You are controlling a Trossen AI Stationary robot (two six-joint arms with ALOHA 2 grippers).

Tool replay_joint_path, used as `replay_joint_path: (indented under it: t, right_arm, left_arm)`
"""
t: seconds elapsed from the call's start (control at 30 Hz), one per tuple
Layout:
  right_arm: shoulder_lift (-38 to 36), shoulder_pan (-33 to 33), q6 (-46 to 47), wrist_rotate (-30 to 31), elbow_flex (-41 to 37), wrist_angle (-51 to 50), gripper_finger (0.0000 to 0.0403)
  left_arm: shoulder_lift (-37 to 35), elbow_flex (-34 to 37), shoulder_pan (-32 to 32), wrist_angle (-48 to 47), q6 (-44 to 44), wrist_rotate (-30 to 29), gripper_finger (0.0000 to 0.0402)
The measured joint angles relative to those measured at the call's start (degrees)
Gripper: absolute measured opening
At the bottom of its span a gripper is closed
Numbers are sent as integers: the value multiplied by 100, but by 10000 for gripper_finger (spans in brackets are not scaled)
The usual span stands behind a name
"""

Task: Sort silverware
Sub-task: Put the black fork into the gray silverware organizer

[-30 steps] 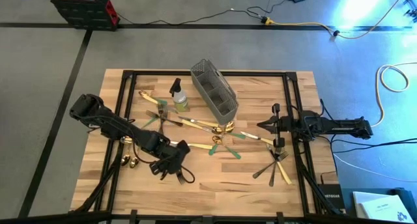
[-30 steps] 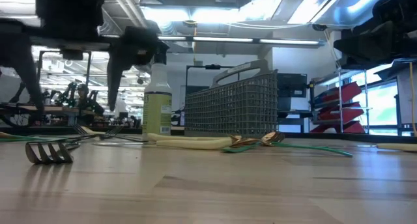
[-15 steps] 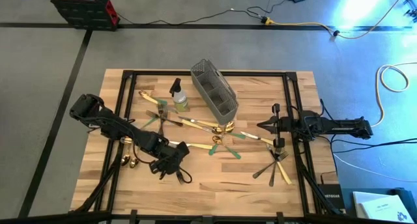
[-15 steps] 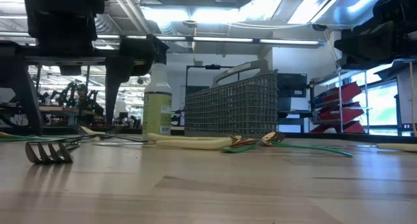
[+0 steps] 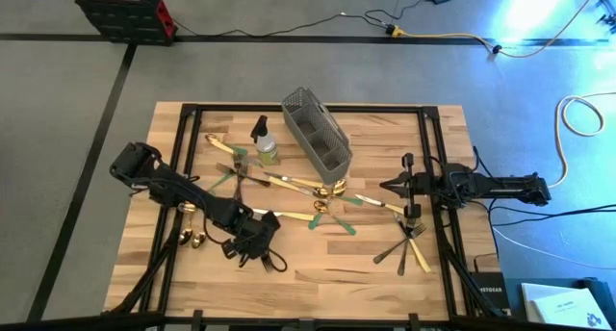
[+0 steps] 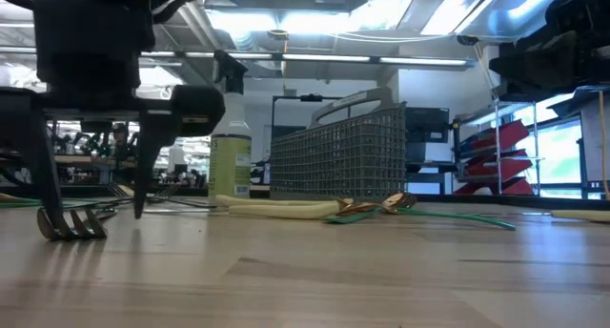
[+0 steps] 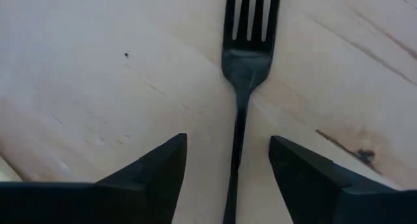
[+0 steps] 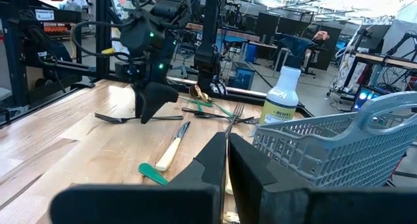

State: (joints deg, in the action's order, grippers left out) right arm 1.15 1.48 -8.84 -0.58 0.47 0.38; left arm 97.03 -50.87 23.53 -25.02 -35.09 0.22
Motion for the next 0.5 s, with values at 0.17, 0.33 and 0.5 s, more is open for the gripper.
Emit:
replay_joint_path:
  t: [0.17,0.33,0.5]
  right_arm:
    - [-2,0,0,19,0,0,0]
    - [0,1,-1,51,0,2,0]
    - [-2,2,0,55,0,2,0]
  left_arm:
    - [-22,-52,11,-107,81,3,165]
    - [-4,-122,11,-70,41,66,111]
    - [-4,-129,9,-88,33,66,65]
